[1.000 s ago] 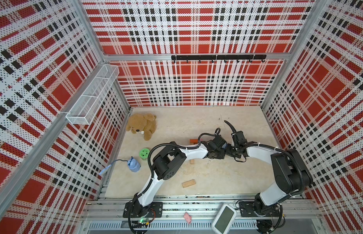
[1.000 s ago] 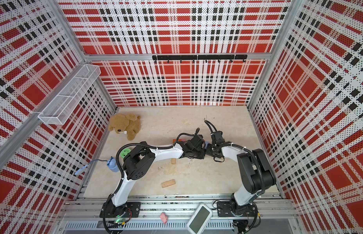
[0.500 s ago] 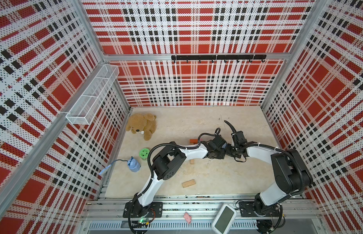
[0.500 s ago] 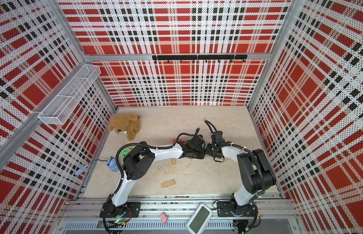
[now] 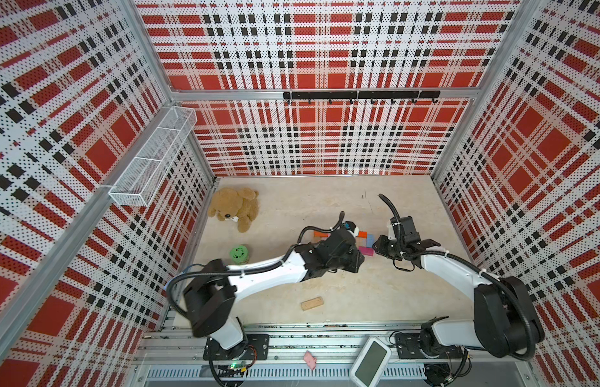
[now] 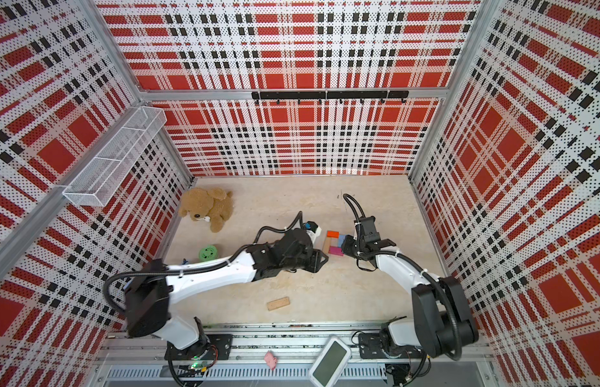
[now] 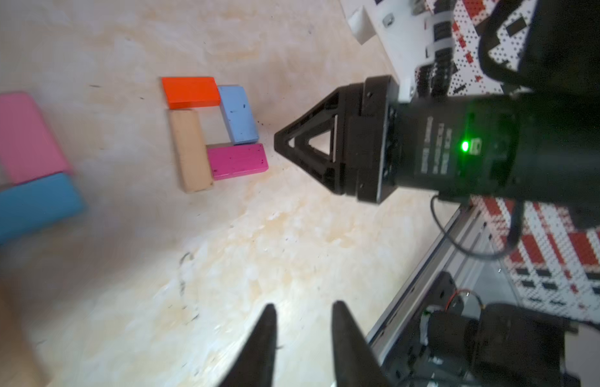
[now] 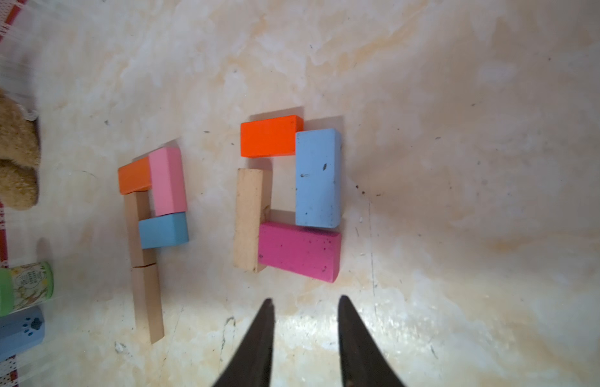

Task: Assemble the letter p with building blocks
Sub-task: Assemble the building block at the center of the board, then adjust the building block at the center of the board.

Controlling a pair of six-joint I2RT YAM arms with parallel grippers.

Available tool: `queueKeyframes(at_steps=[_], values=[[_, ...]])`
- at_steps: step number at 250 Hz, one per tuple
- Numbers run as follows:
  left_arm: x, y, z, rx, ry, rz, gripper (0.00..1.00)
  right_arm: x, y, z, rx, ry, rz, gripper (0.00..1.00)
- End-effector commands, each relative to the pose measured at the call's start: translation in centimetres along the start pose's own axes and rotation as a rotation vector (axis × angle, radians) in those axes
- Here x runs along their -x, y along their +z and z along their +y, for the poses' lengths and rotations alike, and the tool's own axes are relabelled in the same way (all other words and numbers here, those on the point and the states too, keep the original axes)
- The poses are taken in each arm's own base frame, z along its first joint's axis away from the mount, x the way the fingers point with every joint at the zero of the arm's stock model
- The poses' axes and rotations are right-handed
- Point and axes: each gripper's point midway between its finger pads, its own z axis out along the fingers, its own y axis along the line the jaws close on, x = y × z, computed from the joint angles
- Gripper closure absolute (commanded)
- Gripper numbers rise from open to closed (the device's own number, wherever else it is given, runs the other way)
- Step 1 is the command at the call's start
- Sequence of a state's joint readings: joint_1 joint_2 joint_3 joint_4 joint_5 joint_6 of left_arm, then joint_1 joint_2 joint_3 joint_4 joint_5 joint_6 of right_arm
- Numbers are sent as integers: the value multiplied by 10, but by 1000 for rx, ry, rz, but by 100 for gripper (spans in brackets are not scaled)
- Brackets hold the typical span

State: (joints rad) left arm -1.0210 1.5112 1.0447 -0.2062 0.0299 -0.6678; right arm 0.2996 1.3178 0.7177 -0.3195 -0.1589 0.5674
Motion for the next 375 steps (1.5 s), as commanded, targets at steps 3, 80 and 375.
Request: queueKeyframes(at_steps=[3,80,375], values=[[-19,-39,44,100,-31,-38,46,1,-22,22,84,-35,-50,49],[-67,-112,138,184,-167,-82,10,-7,-46,52,174,-119,-83,15],[-180,-60,107,244,-42,320,1,-9,-43,58,135,-194,-71,0]])
